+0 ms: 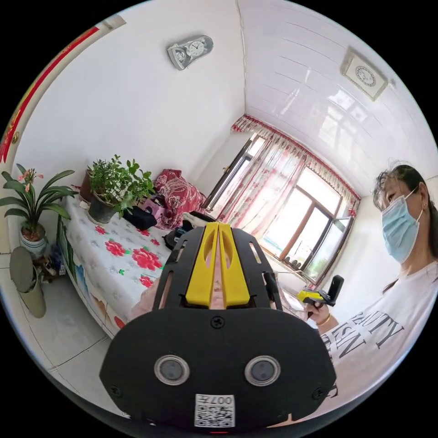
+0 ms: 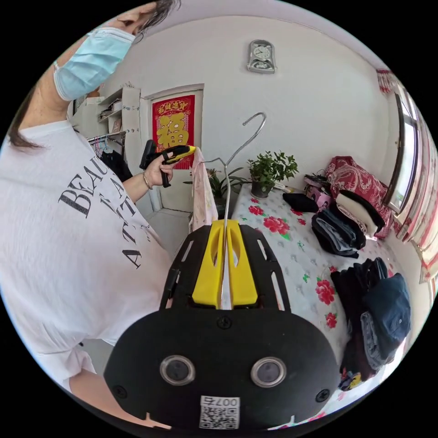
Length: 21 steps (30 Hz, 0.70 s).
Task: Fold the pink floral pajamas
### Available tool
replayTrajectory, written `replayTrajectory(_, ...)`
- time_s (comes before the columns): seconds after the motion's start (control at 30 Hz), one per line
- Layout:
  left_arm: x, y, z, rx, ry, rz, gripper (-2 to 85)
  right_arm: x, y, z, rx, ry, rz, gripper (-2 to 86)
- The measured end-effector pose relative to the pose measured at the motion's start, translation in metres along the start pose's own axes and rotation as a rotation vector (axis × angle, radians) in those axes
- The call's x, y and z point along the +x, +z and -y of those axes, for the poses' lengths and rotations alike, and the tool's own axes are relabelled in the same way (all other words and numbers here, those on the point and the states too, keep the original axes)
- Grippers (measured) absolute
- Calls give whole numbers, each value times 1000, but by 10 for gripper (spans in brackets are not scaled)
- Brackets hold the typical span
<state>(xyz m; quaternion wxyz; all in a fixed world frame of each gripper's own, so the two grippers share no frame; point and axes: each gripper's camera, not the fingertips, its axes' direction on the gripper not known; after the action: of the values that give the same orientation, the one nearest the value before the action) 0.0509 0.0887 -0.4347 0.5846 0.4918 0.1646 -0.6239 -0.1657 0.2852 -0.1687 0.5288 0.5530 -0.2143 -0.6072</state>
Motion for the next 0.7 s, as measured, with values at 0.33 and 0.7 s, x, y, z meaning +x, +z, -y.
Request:
replayTrajectory(0.33,-92,75,44,-154,-54,-102,-10,59,-9,-79,100,267,-81,-2)
replayTrajectory(0.7,-184,157,50,-366,-91,-220,-10,127,-29,-163,303,701,-297,-2)
